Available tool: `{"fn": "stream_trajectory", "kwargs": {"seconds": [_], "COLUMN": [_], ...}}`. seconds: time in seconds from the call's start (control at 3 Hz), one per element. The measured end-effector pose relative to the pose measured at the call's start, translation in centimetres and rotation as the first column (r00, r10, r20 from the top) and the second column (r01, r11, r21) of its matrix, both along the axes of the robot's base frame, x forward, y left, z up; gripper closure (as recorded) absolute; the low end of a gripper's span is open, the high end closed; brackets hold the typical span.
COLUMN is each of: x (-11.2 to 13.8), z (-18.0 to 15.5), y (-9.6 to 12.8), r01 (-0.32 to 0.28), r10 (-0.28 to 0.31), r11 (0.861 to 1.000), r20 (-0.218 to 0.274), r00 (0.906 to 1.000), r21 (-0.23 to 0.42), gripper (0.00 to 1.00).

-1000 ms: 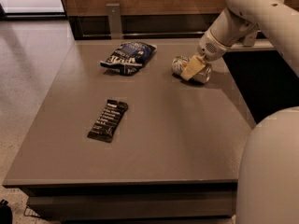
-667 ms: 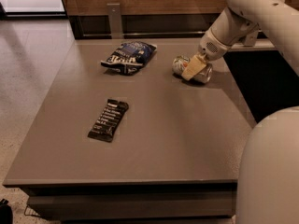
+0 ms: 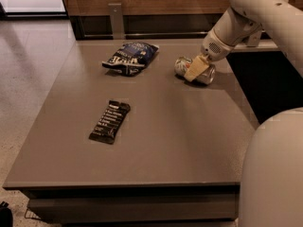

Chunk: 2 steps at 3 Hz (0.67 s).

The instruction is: Knock 7up can over

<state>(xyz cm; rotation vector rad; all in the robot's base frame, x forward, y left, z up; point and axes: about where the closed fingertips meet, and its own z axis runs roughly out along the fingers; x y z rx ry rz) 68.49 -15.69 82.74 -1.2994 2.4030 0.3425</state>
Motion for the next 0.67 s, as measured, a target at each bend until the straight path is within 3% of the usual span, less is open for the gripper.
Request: {"fn": "stream_trajectory", "kwargs": {"seconds": [0.67], "x": [0.03], "z": [-0.02], "y": [0.13], "r01": [-0.002], "r10": [0.002], "r11": [1.000], "r20": [-0.003], "r00": [1.0000], "r21": [0.000], "gripper": [0.06]}}
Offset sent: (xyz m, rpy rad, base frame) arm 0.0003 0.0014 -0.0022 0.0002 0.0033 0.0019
